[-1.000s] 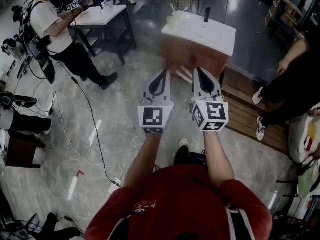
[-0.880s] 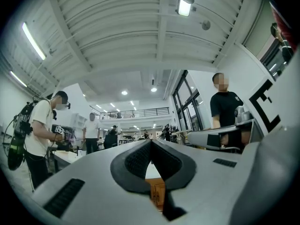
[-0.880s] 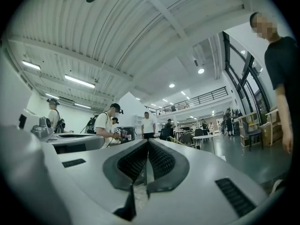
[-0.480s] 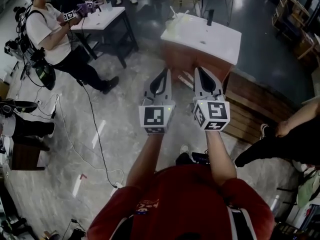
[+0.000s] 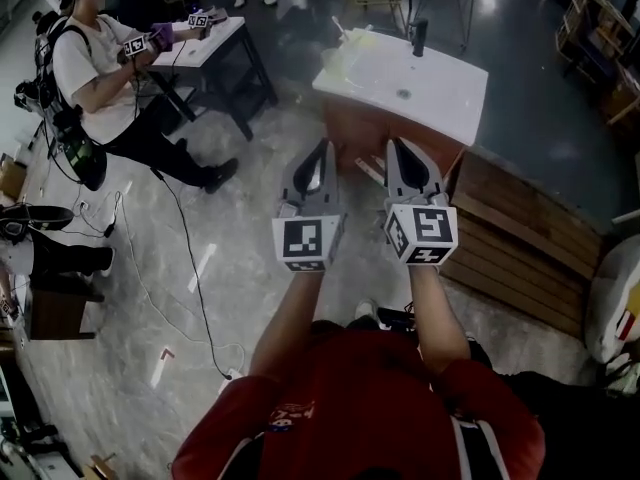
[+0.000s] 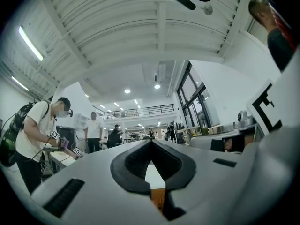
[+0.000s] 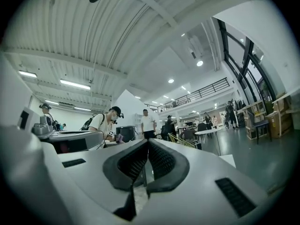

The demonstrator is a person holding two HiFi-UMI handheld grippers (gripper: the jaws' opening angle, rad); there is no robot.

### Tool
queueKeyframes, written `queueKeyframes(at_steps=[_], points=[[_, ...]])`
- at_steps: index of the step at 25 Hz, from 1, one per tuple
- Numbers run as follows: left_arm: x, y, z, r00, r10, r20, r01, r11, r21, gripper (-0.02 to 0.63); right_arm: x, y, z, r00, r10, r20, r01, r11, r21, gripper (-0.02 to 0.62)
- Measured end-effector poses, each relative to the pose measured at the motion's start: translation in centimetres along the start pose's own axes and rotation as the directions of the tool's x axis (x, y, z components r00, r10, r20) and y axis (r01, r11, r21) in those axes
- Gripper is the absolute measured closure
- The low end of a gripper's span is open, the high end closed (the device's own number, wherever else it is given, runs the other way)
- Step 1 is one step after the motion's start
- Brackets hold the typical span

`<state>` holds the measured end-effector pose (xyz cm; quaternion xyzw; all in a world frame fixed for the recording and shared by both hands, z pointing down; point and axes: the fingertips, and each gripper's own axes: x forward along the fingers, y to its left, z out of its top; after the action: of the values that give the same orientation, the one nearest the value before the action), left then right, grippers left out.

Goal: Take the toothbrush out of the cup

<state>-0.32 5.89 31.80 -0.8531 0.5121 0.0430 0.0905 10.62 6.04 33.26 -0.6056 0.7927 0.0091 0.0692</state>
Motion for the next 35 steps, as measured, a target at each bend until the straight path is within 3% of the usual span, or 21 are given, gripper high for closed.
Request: queueKeyframes(at_steps=[16,30,35], points=[[7.4,0.9,-3.3,1.000,0.002,-0.018,-0.002,1.000,-0.005,0.577,6.5,-4.6,-2.2,1.000,0.012,-0.006,-0.011,1.000,0.020,0.566],[13.6,8.3,-4.8,1.000,0.007,-0.012,-0.007,1.000,-0.017,0.577,16.2,-3.2,-3.2,1.000,0.024,-0.015,-0.023,1.000,0.010,0.566],[15.9,12.9,-5.1,1.000,0.003,-0.012,-0.003,1.000,-0.009,0.577,21.2,-1.6,-3.2,1.000,0.019,-0.008,-0.019,0.999,0.031,0.566]])
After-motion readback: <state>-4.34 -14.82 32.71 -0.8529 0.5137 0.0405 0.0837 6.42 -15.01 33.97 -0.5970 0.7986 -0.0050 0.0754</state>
